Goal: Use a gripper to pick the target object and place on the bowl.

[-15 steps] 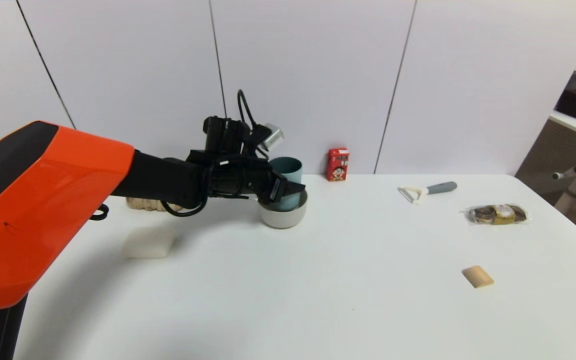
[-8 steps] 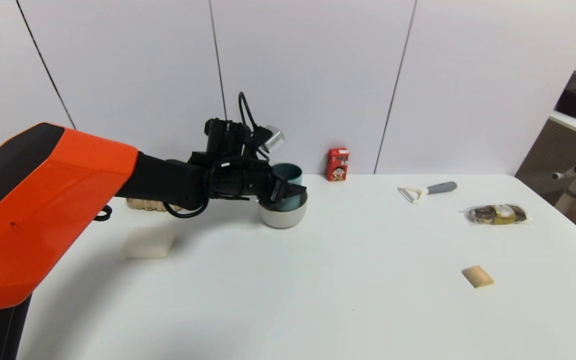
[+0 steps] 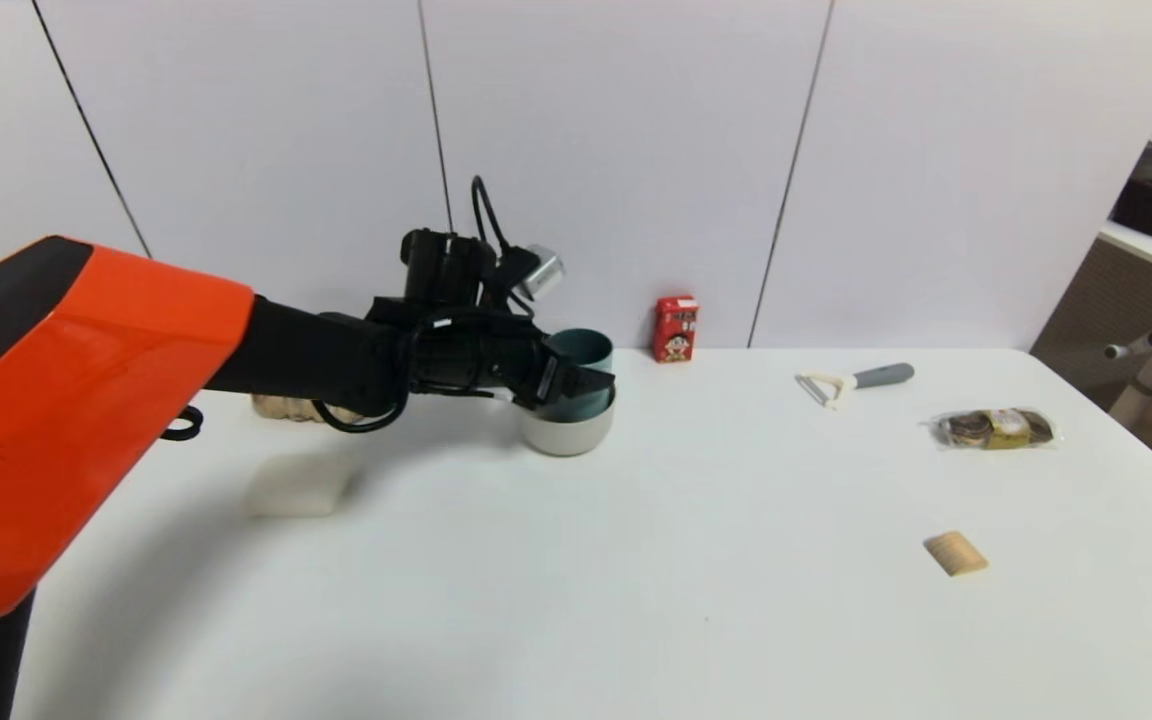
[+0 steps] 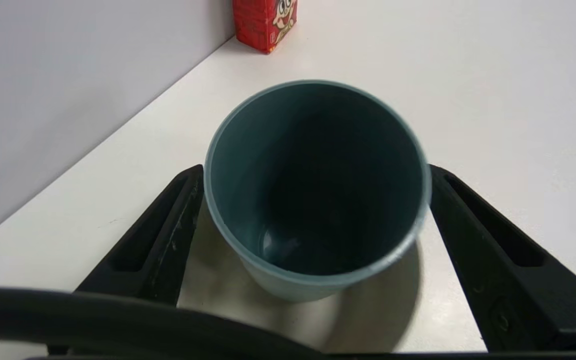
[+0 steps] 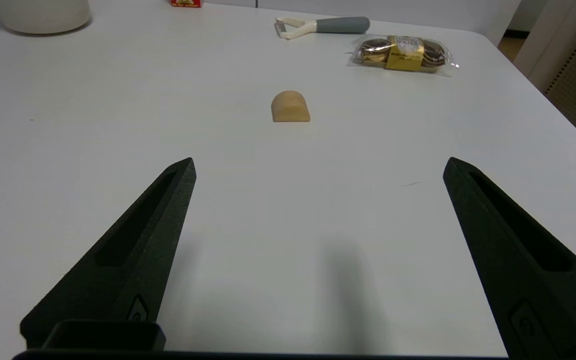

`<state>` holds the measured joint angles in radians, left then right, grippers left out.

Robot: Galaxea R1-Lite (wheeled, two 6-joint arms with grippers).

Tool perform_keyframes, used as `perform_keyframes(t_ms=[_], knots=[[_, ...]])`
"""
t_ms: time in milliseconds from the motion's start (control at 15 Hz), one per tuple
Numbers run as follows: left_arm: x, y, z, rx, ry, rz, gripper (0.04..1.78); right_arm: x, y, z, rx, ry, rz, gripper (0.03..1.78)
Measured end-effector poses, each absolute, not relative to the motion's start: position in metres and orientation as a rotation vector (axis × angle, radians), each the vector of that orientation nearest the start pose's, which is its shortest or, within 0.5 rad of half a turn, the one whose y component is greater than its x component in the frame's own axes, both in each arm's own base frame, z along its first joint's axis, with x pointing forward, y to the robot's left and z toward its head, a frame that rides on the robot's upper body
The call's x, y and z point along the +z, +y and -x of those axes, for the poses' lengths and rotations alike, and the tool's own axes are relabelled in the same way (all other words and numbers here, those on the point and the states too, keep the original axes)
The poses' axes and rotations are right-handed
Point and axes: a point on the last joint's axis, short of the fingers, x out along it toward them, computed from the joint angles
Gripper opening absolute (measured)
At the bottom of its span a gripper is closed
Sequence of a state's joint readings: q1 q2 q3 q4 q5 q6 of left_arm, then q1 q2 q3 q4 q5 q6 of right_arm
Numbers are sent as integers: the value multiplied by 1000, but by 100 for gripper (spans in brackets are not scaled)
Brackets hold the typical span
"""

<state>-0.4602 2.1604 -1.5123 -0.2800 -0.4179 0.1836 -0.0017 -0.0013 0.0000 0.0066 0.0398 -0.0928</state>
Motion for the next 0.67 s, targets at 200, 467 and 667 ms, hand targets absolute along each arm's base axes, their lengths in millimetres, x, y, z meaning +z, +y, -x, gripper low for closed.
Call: perform_keyframes(t_ms=[200,467,667], knots=[[190,-193,-367,-901,311,-175,161,75,1,23,37,4,93,171],[219,-153,-288,-899,353,-168,164,75,1,23,37,4,92,171],[223,-108,-214,-865,361,-151,167,75,1,23,38,4,93,171]])
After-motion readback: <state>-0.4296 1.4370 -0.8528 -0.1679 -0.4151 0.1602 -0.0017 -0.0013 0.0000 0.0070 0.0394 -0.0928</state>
